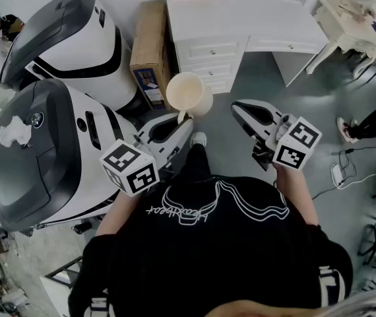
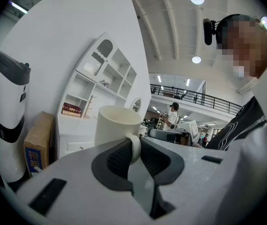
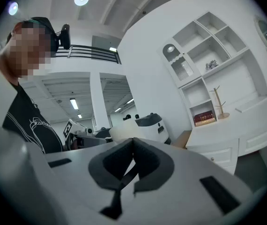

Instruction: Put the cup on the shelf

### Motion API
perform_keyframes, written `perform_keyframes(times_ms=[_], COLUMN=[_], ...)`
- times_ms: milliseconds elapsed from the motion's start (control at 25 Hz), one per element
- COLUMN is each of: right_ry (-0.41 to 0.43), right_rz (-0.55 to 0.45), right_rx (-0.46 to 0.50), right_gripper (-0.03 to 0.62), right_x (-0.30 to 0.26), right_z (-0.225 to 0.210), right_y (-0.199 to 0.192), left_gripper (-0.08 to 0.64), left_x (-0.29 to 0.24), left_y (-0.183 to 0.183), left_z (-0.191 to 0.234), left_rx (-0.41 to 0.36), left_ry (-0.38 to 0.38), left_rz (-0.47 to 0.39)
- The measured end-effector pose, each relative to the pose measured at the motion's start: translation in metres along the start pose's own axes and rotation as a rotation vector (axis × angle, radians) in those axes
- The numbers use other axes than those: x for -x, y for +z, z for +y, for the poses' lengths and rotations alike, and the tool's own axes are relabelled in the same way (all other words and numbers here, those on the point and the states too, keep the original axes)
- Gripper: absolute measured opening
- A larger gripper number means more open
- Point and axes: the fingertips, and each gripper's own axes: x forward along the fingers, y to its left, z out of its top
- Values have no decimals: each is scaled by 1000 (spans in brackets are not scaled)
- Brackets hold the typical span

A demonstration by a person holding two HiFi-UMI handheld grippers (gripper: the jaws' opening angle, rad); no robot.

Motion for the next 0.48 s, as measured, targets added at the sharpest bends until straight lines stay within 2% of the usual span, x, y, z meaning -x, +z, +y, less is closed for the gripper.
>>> perform_keyframes(times_ms=[200,480], right_ry=[-5,-9], right_rz=[5,51], right_rx=[-2,-3], right_gripper=[6,6], right_x=[-17,-51], right_z=[-29,-85], right_y=[-2,-5], left_gripper=[54,54], left_x=[-19,-61], left_y=[0,8], left_z=[27,86], left_rx=[6,34], left_ry=[-3,-15], left_rz=[6,21])
